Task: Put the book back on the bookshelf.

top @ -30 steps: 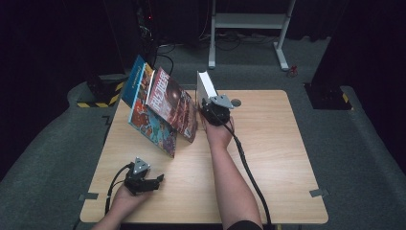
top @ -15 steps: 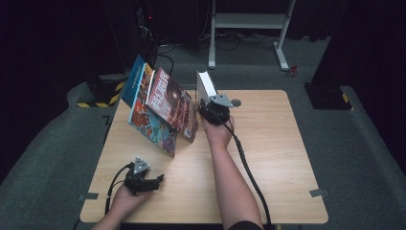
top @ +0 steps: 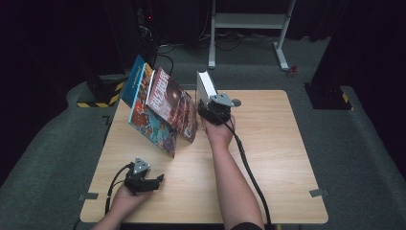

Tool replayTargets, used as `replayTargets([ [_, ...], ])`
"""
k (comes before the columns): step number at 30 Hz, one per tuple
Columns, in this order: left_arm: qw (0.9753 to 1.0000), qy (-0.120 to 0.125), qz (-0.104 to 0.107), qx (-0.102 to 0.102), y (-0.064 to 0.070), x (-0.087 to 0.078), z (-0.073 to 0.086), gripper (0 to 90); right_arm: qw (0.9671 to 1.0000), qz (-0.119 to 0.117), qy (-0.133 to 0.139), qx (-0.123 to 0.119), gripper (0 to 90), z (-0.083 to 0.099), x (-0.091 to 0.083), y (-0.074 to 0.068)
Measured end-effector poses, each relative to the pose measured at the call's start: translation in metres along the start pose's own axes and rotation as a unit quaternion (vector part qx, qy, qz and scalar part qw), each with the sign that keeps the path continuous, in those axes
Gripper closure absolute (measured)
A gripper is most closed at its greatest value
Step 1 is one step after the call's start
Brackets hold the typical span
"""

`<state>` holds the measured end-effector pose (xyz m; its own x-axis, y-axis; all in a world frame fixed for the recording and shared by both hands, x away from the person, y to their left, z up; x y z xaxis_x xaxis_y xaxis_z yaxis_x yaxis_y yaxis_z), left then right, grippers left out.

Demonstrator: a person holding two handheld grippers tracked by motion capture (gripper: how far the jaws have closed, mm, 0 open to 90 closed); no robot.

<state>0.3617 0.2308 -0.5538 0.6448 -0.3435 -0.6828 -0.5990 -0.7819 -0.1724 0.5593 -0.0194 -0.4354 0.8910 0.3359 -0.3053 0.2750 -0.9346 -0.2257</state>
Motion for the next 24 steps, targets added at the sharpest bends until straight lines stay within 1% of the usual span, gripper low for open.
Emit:
replayTargets([
  [5,1.0000,0.000,0.000,0.001,0.000,0.000,0.000,23.0,1.0000,-0.003,-0.001,-0.001,28.4,-0.002,-0.002,0.000],
  [14,1.0000,0.000,0.000,0.001,0.000,0.000,0.000,23.0,0.9998,-0.011,-0.013,0.003,23.4,-0.001,-0.009,0.001],
  [19,1.0000,0.000,0.001,0.001,0.000,0.000,0.000,23.0,0.9998,-0.012,-0.013,0.002,23.3,0.000,-0.017,0.004],
  [24,1.0000,0.001,0.000,-0.001,0.001,0.000,0.000,22.9,0.9997,-0.014,-0.022,-0.002,21.9,0.002,-0.025,0.005],
])
Point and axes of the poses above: each handheld gripper's, and its own axes: x roughly forward along the jaws, z roughly out of its underside, y roughly to its right, the point moved 4 cm from there along x, roughly forward along the jaws, and after that the axes turned 13 degrees about x, right-handed, at the moved point
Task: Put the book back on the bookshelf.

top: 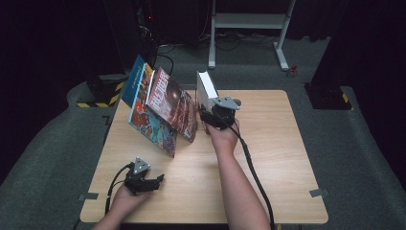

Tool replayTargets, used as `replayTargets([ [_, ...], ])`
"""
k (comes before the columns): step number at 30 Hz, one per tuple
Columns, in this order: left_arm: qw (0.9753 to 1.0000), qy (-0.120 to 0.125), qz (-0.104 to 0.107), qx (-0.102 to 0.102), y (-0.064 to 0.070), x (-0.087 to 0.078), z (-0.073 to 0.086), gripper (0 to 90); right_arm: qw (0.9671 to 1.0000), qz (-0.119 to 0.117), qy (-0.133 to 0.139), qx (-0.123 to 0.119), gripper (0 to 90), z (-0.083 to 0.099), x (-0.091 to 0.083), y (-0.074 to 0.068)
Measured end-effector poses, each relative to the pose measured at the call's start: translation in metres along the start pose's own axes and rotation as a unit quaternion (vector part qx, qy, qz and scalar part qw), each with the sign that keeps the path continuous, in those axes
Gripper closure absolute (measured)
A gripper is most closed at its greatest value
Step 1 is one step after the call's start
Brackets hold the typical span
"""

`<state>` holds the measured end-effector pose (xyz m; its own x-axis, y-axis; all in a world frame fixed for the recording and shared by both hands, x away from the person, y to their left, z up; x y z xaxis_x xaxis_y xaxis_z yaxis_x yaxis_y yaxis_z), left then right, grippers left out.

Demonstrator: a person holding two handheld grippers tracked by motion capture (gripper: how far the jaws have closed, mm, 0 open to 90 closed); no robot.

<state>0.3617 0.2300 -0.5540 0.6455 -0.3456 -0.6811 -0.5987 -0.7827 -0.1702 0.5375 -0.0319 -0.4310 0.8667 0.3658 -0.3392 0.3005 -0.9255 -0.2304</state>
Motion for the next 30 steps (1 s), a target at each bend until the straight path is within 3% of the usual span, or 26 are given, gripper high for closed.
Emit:
replayTargets([
  [4,1.0000,-0.001,-0.001,0.005,-0.001,0.000,0.000,23.0,0.9998,0.010,-0.010,-0.015,21.0,0.003,-0.006,-0.002],
  [7,1.0000,-0.002,-0.001,0.006,-0.001,0.000,0.000,23.0,0.9998,0.001,-0.003,-0.020,19.6,0.007,-0.012,-0.004],
  [12,1.0000,-0.002,0.002,0.002,0.000,0.000,0.000,23.0,0.9996,-0.015,-0.017,-0.015,14.1,0.017,-0.021,-0.004],
  [20,1.0000,-0.001,0.001,0.002,0.000,0.000,0.000,23.0,0.9992,-0.027,-0.020,-0.024,13.1,0.027,-0.039,-0.001],
  [30,1.0000,-0.001,0.000,0.002,0.000,0.000,0.000,23.0,0.9985,-0.032,-0.038,-0.021,10.1,0.039,-0.062,0.017],
])
Point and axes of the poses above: each handheld gripper's, and its own axes: x roughly forward along the jaws, z roughly out of its underside, y roughly to its right, the point moved 4 cm from there along x, roughly forward along the jaws, and after that the axes turned 13 degrees about x, right-handed, at the moved point
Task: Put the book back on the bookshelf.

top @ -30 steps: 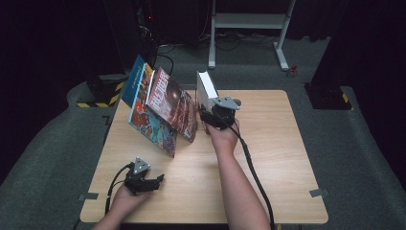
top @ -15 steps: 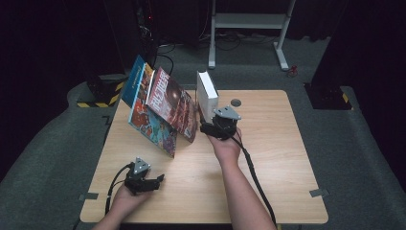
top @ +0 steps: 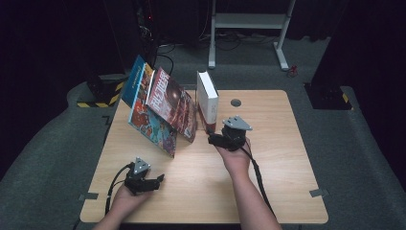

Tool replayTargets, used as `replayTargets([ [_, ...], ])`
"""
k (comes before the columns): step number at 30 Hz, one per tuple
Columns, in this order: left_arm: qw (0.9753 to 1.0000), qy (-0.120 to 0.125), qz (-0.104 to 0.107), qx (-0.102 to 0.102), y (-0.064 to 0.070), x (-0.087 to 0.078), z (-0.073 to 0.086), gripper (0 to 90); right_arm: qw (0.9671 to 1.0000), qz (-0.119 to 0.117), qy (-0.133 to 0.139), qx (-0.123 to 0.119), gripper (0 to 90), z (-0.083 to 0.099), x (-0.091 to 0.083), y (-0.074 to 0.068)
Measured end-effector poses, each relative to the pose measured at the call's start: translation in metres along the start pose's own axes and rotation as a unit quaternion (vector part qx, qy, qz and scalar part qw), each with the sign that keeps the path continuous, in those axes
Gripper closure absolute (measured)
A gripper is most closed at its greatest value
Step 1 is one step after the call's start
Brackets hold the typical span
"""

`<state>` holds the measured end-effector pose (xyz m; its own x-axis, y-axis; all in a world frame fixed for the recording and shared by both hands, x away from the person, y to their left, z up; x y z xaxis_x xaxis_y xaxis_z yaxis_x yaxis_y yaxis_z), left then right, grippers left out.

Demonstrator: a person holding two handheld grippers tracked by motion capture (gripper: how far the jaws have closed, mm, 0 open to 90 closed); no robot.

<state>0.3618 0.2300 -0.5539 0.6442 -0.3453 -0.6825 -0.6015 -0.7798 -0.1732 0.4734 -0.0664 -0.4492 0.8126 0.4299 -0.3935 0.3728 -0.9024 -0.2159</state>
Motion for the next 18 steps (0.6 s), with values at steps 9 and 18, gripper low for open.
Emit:
replayTargets([
  [9,1.0000,0.000,-0.001,-0.003,0.000,0.000,0.000,22.8,0.9997,0.002,-0.022,0.012,9.8,0.023,-0.022,0.024],
  [18,1.0000,-0.002,-0.004,-0.006,0.000,0.000,0.001,20.9,0.9987,0.008,-0.048,0.016,9.9,0.053,-0.043,0.050],
])
Point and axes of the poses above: each handheld gripper's, and its own axes: x roughly forward along the jaws, z roughly out of its underside, y roughly to its right, the point moved 4 cm from there along x, roughly forward along the jaws, and after that the axes turned 13 degrees about x, right-handed, at the moved point
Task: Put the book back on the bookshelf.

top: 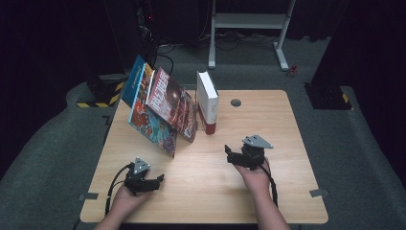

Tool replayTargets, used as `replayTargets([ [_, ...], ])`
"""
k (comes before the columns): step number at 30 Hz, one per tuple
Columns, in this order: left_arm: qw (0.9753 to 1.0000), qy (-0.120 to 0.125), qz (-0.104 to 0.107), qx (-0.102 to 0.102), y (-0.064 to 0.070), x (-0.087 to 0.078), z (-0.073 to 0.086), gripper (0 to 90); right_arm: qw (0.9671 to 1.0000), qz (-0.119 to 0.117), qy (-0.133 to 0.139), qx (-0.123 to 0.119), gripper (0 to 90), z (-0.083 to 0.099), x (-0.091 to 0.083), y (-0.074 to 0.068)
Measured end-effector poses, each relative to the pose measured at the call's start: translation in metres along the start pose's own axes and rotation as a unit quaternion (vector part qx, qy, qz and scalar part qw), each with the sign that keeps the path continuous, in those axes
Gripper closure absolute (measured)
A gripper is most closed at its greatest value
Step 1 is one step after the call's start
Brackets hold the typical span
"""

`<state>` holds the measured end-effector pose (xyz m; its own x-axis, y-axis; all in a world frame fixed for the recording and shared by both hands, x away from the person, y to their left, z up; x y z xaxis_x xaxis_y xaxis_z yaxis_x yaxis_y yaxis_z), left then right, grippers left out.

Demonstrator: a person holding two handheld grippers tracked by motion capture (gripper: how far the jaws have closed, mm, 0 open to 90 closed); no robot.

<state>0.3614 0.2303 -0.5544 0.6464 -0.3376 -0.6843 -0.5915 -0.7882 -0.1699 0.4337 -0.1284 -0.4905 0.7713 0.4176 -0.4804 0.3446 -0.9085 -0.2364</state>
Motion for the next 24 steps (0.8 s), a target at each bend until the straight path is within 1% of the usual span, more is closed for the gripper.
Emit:
replayTargets([
  [3,1.0000,-0.001,-0.002,-0.002,0.000,0.000,0.000,19.9,0.9999,0.006,-0.016,0.001,9.8,0.013,-0.005,0.009],
  [5,1.0000,-0.003,-0.003,-0.006,0.000,0.000,0.000,18.9,0.9995,0.012,-0.026,0.007,9.8,0.022,-0.008,0.016],
  [6,1.0000,-0.003,-0.004,-0.007,0.000,0.000,0.000,18.3,0.9994,0.016,-0.030,0.006,9.8,0.026,-0.010,0.020],
  [8,0.9999,-0.004,-0.006,-0.008,0.000,0.000,0.000,17.6,0.9987,0.024,-0.043,0.013,9.8,0.036,-0.014,0.028],
  [9,0.9999,-0.005,-0.007,-0.008,-0.001,0.000,0.001,17.2,0.9983,0.030,-0.049,0.013,9.8,0.041,-0.017,0.034],
  [10,0.9999,-0.006,-0.010,-0.006,-0.001,0.000,0.001,16.5,0.9979,0.034,-0.052,0.016,9.8,0.045,-0.018,0.038],
  [13,0.9999,-0.007,-0.010,-0.008,-0.002,0.000,0.001,15.6,0.9961,0.053,-0.069,0.017,9.8,0.059,-0.027,0.051],
  [16,0.9999,-0.007,-0.011,-0.010,-0.002,0.001,0.001,15.2,0.9946,0.064,-0.081,0.012,11.2,0.069,-0.033,0.060],
  [17,0.9999,-0.007,-0.012,-0.010,-0.002,0.000,0.001,15.1,0.9921,0.073,-0.101,0.011,11.8,0.073,-0.037,0.064],
  [18,0.9999,-0.006,-0.012,-0.010,-0.002,0.000,0.001,15.1,0.9909,0.077,-0.110,0.007,12.1,0.075,-0.040,0.066],
  [20,0.9998,-0.006,-0.013,-0.012,-0.001,0.000,0.001,15.1,0.9898,0.082,-0.116,0.005,12.3,0.078,-0.043,0.069],
  [21,0.9998,-0.006,-0.013,-0.012,-0.001,0.000,0.001,15.0,0.9882,0.086,-0.127,0.003,11.7,0.079,-0.043,0.070],
  [24,0.9998,-0.006,-0.016,-0.011,-0.001,0.000,0.002,15.0,0.9876,0.090,-0.129,0.010,10.2,0.079,-0.043,0.069],
])
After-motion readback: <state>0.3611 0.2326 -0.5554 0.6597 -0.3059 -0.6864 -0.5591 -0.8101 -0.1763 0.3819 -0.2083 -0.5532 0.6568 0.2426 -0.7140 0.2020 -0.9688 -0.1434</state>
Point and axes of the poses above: each handheld gripper's, and its own axes: x roughly forward along the jaws, z roughly out of its underside, y roughly to its right, the point moved 4 cm from there along x, roughly forward along the jaws, and after that the axes turned 13 degrees about x, right-handed, at the moved point
